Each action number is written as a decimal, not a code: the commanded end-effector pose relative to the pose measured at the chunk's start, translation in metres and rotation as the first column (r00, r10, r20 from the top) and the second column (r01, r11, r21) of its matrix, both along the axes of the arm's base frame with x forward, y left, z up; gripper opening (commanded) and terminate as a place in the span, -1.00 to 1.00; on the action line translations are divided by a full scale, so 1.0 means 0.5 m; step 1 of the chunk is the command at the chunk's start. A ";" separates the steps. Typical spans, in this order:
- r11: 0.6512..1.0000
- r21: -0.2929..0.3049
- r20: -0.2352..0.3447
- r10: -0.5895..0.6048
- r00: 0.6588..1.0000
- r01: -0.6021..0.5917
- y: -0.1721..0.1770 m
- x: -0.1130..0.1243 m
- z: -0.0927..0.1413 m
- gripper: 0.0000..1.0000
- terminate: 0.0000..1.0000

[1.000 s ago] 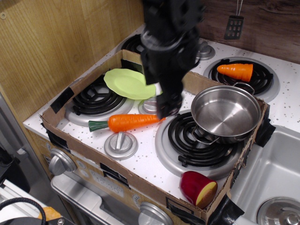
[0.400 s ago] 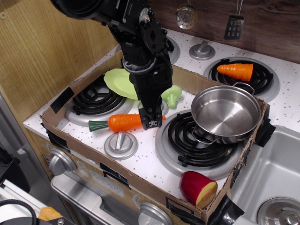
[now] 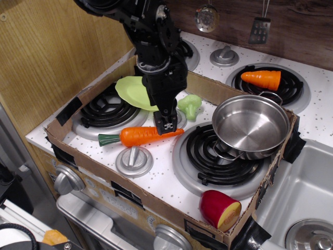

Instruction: Put carrot on plate

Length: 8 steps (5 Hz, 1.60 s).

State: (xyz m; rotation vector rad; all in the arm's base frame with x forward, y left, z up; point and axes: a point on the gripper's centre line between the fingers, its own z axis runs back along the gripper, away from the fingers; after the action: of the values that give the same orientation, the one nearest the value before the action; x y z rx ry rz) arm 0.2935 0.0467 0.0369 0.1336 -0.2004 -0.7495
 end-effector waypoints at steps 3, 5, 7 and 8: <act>1.000 -0.011 -0.046 0.027 0.999 -0.027 0.057 -0.044 -0.024 1.00 -1.00; 0.998 -0.066 -0.067 -0.018 0.998 0.013 0.058 -0.038 -0.076 1.00 -1.00; 0.995 -0.095 -0.062 -0.011 0.998 0.005 0.036 -0.056 -0.104 -1.00 -1.00; 0.999 -0.039 -0.091 -0.031 0.995 0.027 0.038 -0.055 -0.071 -1.00 -1.00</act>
State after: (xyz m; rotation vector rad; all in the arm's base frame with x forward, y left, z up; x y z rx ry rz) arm 0.2672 0.0615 -0.0020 0.0521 -0.1288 -0.7776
